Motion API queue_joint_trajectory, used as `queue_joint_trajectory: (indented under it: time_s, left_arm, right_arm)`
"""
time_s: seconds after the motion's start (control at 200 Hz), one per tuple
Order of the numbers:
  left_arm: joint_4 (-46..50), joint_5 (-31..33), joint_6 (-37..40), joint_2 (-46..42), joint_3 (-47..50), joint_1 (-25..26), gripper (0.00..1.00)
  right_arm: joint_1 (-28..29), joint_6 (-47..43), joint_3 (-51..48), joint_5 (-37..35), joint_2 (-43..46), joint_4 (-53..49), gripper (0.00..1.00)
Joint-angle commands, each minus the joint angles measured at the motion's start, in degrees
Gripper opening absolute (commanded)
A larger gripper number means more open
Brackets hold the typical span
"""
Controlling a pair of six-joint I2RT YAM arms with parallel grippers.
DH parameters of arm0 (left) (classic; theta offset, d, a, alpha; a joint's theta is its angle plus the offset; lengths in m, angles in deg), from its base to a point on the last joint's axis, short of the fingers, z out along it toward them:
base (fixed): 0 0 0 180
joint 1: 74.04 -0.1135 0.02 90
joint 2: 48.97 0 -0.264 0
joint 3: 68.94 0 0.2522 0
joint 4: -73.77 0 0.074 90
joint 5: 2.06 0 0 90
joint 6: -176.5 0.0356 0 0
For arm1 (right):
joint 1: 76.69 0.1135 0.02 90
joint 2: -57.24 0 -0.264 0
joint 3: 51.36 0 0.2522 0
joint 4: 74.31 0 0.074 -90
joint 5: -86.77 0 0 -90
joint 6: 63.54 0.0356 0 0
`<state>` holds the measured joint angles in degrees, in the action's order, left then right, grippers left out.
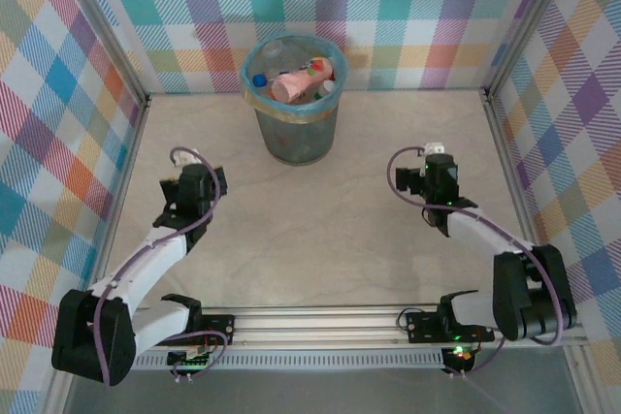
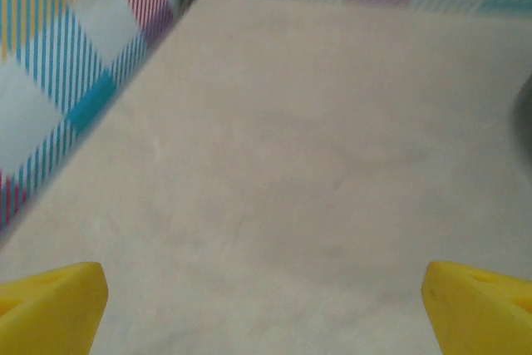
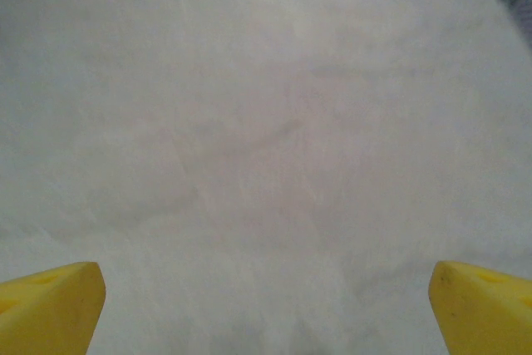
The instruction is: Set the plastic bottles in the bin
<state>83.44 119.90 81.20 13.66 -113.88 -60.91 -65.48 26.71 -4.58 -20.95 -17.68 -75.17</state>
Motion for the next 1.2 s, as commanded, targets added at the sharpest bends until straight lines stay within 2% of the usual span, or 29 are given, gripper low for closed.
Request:
queue_joint_trajectory:
  time_s: [0.0, 0.03, 0.18, 0.225, 0.32, 0.365, 0.445, 0.495, 0.555, 0.6, 0.745, 0.865, 0.96, 1.065, 1.2]
  left_arm:
    - [-15.2, 0.7, 0.8, 2.2, 4.8, -1.9, 0.98]
    - [-17.0, -1.1, 1.3, 3.3, 5.9, -2.8, 0.98]
    - [-26.3, -11.4, 2.2, 8.8, 9.9, -7.4, 0.98]
    - [-29.8, -14.2, 2.8, 10.6, 10.6, -8.4, 0.98]
    - [-32.0, -20.1, 5.1, 13.1, 9.6, -9.8, 0.99]
    - [-33.5, -22.0, 6.0, 14.5, 9.3, -10.3, 0.99]
    - [-31.5, -28.0, 5.8, 16.2, 7.1, -12.5, 1.0]
    - [-30.9, -30.0, 5.7, 16.8, 6.5, -13.1, 0.99]
    - [-31.2, -31.5, 5.7, 16.8, 6.6, -13.5, 1.0]
    - [-31.9, -31.9, 5.8, 16.5, 7.1, -13.5, 1.0]
    - [-34.2, -33.5, 5.8, 14.8, 9.4, -13.5, 1.0]
    - [-34.0, -36.0, 5.7, 13.7, 10.1, -13.2, 1.0]
    - [-35.7, -37.2, 6.5, 13.4, 11.0, -12.4, 1.0]
    - [-41.4, -36.7, 8.5, 15.8, 12.0, -11.6, 1.0]
    - [-42.1, -36.2, 8.0, 20.0, 10.2, -11.5, 1.0]
  right_arm:
    - [-0.1, 1.1, -0.8, -1.6, -2.0, 13.5, 1.0]
    - [-0.3, 0.5, -0.5, 0.6, -1.9, 12.1, 1.0]
    - [-1.5, -4.5, -3.2, 5.2, -3.2, 22.4, 1.0]
    - [-2.0, -5.3, -3.2, 5.7, -3.8, 22.8, 1.0]
    - [-4.2, -5.3, -3.2, 8.6, -4.0, 22.8, 1.0]
    - [-5.6, -5.3, -3.7, 11.4, -4.1, 26.0, 1.0]
    - [-8.6, -2.9, -4.2, 18.1, -3.8, 27.2, 1.0]
    - [-9.4, -0.9, -3.5, 19.0, -3.3, 24.5, 1.0]
    - [-9.5, 0.6, -1.0, 16.6, -2.5, 14.7, 1.0]
    - [-9.5, 0.9, -1.3, 15.5, -2.0, 12.6, 1.0]
    - [-9.6, -1.0, -9.2, 18.7, -1.5, 25.1, 1.0]
    - [-9.7, -4.0, -11.9, 26.1, -6.8, 33.5, 1.0]
    - [-10.2, -3.5, -14.2, 26.5, -10.1, 40.8, 1.0]
    - [-10.4, -3.2, -14.7, 26.6, -12.9, 44.5, 1.0]
    - [-10.6, -2.9, -14.2, 26.5, -12.6, 43.2, 1.0]
